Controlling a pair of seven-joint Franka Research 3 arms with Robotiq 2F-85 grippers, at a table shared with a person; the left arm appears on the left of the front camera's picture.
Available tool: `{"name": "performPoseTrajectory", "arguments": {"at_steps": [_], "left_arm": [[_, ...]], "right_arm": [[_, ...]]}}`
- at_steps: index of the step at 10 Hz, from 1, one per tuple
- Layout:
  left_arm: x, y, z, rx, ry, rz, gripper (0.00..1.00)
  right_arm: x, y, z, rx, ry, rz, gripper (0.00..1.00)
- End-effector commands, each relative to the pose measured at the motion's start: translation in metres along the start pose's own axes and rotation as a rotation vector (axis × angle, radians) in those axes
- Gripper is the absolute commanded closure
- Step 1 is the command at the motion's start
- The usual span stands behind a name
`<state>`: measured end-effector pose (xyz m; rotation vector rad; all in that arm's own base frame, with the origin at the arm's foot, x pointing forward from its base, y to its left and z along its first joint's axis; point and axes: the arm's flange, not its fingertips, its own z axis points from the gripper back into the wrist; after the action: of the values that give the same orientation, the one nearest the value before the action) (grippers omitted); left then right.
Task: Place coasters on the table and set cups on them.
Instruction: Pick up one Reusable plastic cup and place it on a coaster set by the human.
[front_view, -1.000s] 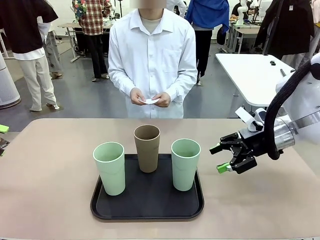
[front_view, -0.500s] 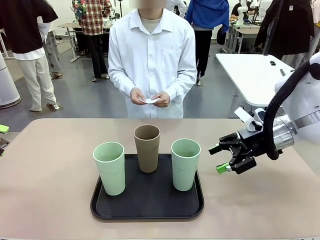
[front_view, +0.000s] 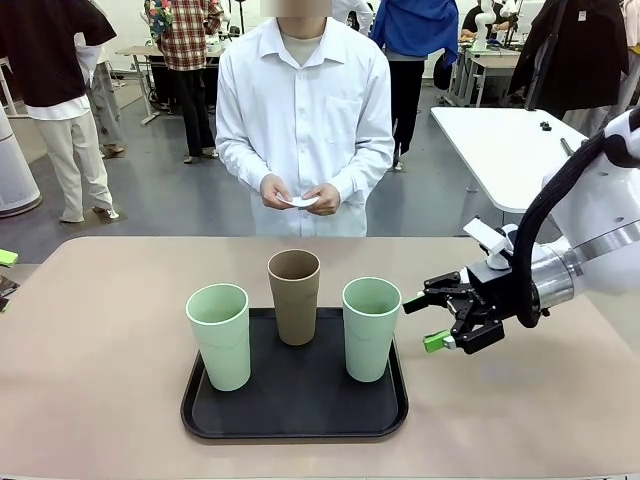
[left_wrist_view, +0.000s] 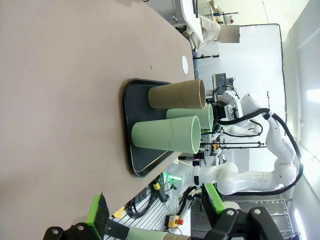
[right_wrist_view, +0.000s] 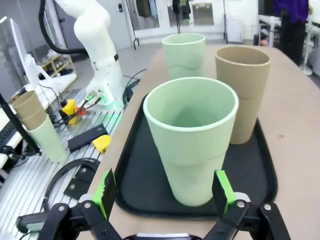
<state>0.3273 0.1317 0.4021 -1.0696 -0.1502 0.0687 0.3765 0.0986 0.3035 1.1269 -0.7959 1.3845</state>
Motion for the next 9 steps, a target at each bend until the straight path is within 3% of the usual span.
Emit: {"name": "performPoseTrajectory", "arguments": {"at_steps": [1,9], "left_arm": [[0.000,0.000,0.002,-0.011,-0.010,0.003,0.00],[0.000,0.000,0.002,-0.011,-0.010,0.003,0.00]], "right_arm": [[-0.010,-0.012,-0.004,-0.038,-0.040,0.015,0.00],[-0.024,-0.039,-0.036,-0.006,-0.037,0.026,0.00]]}}
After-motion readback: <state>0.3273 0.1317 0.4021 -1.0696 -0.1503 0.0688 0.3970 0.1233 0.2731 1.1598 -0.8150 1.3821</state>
